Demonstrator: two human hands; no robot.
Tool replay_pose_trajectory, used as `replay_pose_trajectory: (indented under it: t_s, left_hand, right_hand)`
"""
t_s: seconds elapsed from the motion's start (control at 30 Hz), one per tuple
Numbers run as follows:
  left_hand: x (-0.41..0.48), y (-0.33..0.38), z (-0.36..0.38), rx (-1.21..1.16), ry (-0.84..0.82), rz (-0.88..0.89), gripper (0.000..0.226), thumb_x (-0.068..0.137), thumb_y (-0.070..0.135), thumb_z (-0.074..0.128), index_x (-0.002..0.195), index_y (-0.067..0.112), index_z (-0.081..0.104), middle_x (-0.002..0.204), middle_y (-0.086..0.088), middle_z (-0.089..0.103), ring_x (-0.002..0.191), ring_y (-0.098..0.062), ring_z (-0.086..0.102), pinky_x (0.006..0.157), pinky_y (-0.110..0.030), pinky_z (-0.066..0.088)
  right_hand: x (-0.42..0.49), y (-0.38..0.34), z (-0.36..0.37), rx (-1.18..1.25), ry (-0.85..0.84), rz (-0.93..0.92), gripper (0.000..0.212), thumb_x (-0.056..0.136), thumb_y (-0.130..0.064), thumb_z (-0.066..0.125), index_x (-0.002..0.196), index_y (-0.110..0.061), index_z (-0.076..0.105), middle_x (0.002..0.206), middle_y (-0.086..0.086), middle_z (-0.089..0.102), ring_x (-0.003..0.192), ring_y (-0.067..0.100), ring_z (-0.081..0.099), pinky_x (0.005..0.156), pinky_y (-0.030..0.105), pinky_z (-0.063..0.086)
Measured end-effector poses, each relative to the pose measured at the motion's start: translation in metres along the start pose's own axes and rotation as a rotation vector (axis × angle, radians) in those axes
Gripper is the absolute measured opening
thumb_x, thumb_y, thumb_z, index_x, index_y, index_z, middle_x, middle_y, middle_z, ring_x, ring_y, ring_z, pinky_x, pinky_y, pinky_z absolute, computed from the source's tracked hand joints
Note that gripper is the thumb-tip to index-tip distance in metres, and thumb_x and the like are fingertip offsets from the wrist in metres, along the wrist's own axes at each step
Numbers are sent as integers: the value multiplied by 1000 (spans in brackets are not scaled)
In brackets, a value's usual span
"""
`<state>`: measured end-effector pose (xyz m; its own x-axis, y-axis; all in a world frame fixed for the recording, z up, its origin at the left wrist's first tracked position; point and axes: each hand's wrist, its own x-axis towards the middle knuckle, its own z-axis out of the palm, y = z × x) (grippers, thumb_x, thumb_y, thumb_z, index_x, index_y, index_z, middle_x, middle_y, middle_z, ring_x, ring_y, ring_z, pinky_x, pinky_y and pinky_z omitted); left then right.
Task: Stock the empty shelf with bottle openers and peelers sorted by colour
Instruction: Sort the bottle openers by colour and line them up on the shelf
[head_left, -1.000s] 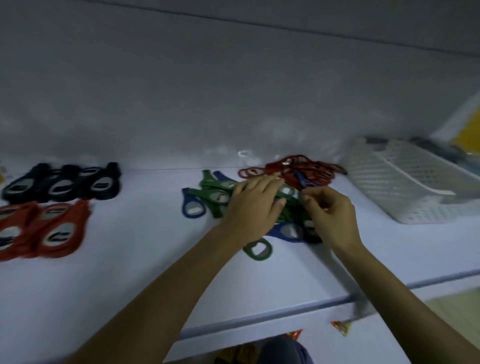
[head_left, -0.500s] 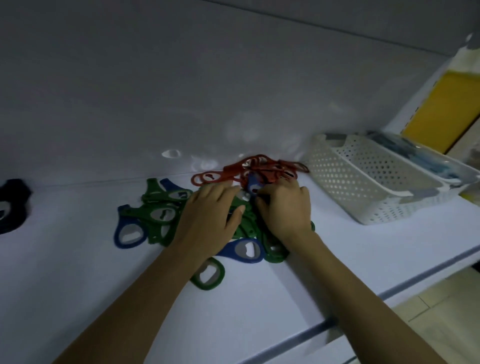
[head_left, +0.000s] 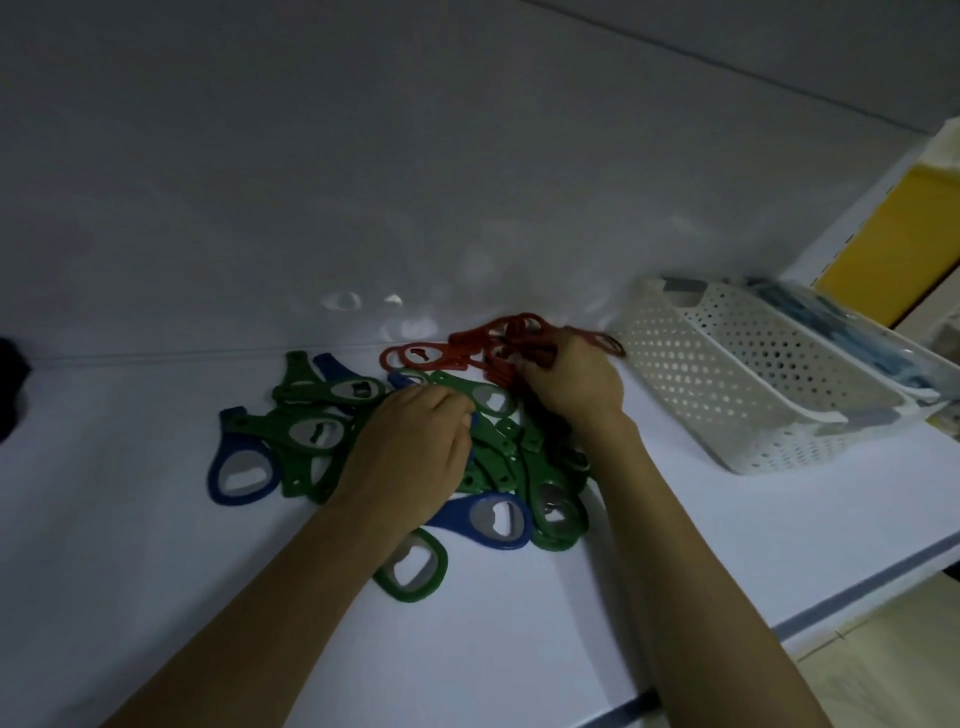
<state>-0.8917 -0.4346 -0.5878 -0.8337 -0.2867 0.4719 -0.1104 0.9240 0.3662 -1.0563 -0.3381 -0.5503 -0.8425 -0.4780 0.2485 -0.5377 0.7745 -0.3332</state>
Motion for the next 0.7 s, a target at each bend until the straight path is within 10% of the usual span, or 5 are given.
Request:
replay_pose_trajectory:
  t_s: [0.23,0.37,0.47,0.6,0.7]
  left_hand:
    - [1,2,-2,-56,61,-71,43,95,20,42,138,15,41,140,-1,44,128,-16,42,102,-21,32]
    - [2,1,-6,-32,101,-113,56,94,24,47,146,15,27,155,0,22,143,-16,19,113,-30,16]
    - [3,2,-6,-28,119,-129,61,94,24,48,148,15,22,155,0,20,143,-15,16,113,-30,11]
    - [4,-1,-8,-260,239,-286,46,94,26,33,139,22,41,126,1,56,110,0,49,93,-9,35]
    - [4,-3,-10,-477,363,-390,30,97,25,38,125,25,51,69,8,58,55,6,53,47,-6,40]
  right_hand:
    - [-13,-6,7,-104,308,-168,25,91,-14,49,101,-19,71,88,4,72,79,25,63,80,34,43]
    - [-29,-28,0,587,330,-137,21,94,-19,54,107,-13,69,94,3,72,82,16,66,74,33,55]
    - [-39,-48,-1,1015,-50,-156,14,93,-13,57,100,-9,69,74,5,72,56,15,65,58,26,55]
    - [-39,-54,-4,1254,-403,-146,42,92,-49,46,106,-15,68,80,10,74,63,21,68,58,23,52]
    - [-22,-44,2,1173,-79,35,32,97,-40,47,97,-18,69,83,7,74,77,21,71,72,29,57]
